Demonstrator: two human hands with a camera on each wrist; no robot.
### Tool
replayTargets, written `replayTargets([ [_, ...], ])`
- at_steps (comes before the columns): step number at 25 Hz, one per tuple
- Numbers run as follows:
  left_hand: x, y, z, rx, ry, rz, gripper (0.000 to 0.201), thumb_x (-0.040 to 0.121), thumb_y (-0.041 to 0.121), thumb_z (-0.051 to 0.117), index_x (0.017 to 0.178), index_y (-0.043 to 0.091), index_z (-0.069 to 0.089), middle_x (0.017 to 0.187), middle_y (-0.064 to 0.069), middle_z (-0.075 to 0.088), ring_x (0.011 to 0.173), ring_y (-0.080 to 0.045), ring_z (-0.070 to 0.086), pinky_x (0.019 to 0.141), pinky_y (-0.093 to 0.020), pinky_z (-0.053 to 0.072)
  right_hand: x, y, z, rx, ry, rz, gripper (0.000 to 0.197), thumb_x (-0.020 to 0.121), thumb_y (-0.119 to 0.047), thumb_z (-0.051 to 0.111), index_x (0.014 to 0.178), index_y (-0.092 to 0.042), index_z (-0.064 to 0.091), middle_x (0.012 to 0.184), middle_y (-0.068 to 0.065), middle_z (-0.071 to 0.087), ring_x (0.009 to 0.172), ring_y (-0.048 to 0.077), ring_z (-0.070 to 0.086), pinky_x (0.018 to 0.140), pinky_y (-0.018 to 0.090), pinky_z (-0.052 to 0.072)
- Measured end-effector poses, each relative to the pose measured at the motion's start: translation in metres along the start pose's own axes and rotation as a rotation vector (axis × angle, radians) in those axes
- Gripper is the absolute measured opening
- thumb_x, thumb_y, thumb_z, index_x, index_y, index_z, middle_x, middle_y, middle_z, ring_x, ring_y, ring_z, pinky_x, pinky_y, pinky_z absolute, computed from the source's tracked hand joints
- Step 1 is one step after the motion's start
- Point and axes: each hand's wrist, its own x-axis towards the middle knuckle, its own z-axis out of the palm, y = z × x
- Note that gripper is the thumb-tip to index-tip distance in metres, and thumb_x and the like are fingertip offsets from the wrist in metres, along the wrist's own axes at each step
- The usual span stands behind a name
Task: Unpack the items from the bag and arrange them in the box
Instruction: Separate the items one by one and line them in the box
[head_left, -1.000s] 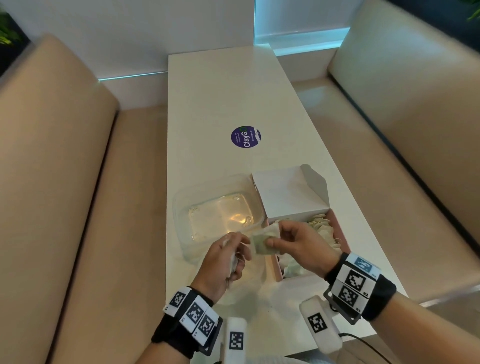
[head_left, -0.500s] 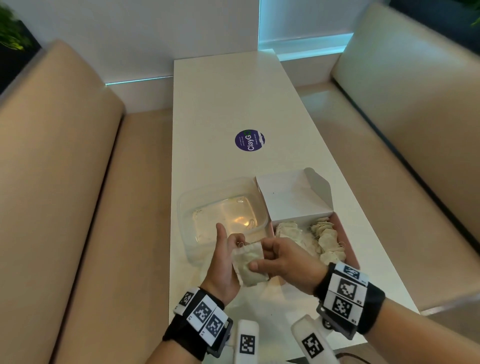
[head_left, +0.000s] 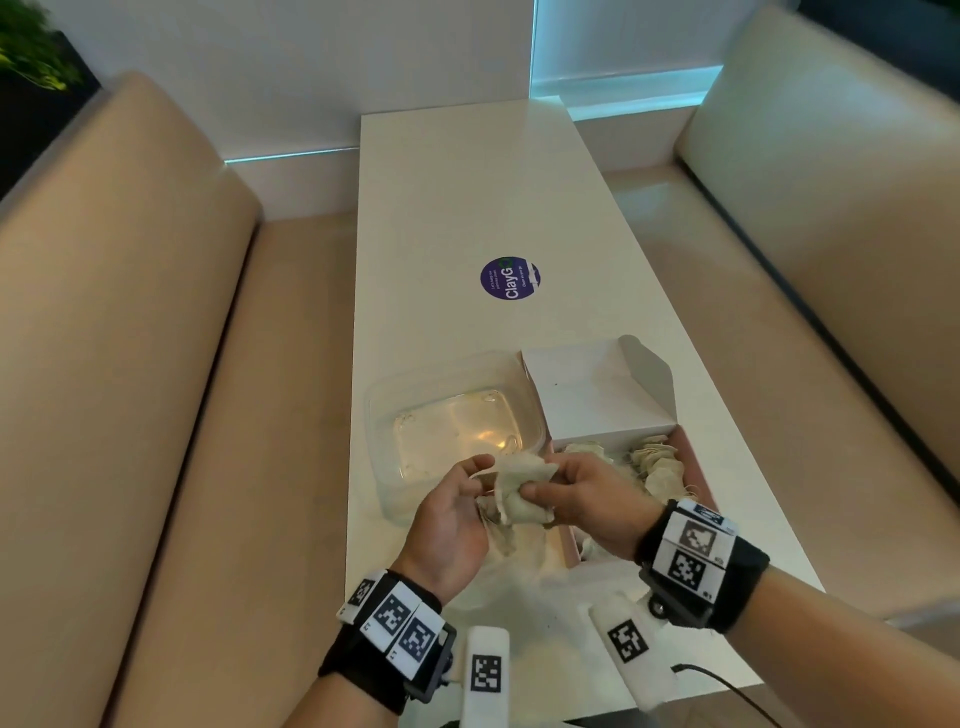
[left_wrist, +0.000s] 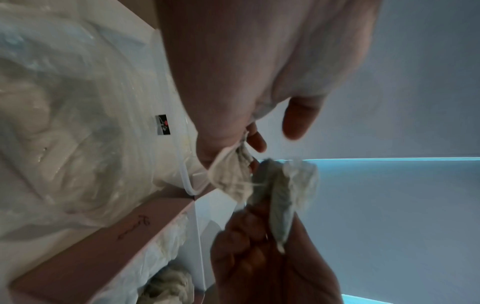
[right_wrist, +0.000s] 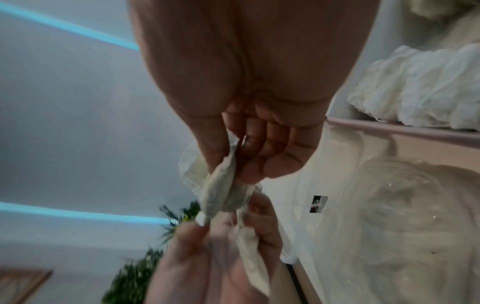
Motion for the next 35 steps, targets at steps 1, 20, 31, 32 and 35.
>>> replayTargets([
  [1,0.000,0.001,-0.004,0.047,0.018,0.032,0.025,0.079,-0.003,0.049,0.102,0.004,0.055,0.096,-0.020,0.057,0.082,-0.027,0.058,0.076,-0.036,0.046,0.001,0.000,-0.005,0.107,0.006,0.015,0.017,0.085,-0.006,0.063,0.100,0.001,0.065,0.085,0.008,0.067,0.074,0.017,0.060,0.065,0.027,0.047],
  [20,0.005,0.008,0.000,0.646,0.213,0.428,0.023,0.077,-0.008,0.071,0.077,0.009,0.055,0.076,-0.003,0.055,0.074,-0.017,0.057,0.077,-0.035,0.052,0.002,0.011,-0.008,0.172,-0.058,-0.093,0.037,0.070,-0.023,0.076,0.103,-0.008,0.070,0.108,0.016,0.068,0.102,0.030,0.061,0.095,0.046,0.046],
  [31,-0.005,0.015,-0.006,0.713,-0.120,0.217,0.033,0.080,0.029,0.074,0.107,0.013,0.064,0.094,0.000,0.074,0.085,-0.014,0.067,0.075,-0.027,0.050,0.006,0.007,-0.017,0.192,0.034,-0.117,0.048,0.070,-0.017,0.072,0.103,0.015,0.060,0.095,0.021,0.066,0.087,0.030,0.062,0.080,0.043,0.050],
  [32,-0.006,0.016,-0.005,0.739,-0.148,0.203,0.035,0.077,0.025,0.076,0.107,0.012,0.064,0.093,0.000,0.074,0.086,-0.015,0.068,0.075,-0.026,0.051,0.005,0.008,-0.017,0.185,0.035,-0.115,0.045,0.072,-0.017,0.071,0.103,0.013,0.061,0.096,0.022,0.066,0.088,0.031,0.062,0.081,0.043,0.050],
  [35,-0.004,0.008,-0.003,0.802,-0.130,0.212,0.038,0.070,0.005,0.080,0.103,0.009,0.063,0.086,-0.003,0.073,0.080,-0.019,0.067,0.069,-0.026,0.052,0.002,0.008,-0.016,0.171,0.026,-0.101,0.033,0.077,-0.018,0.069,0.102,0.005,0.066,0.095,0.021,0.066,0.087,0.030,0.060,0.078,0.040,0.048],
])
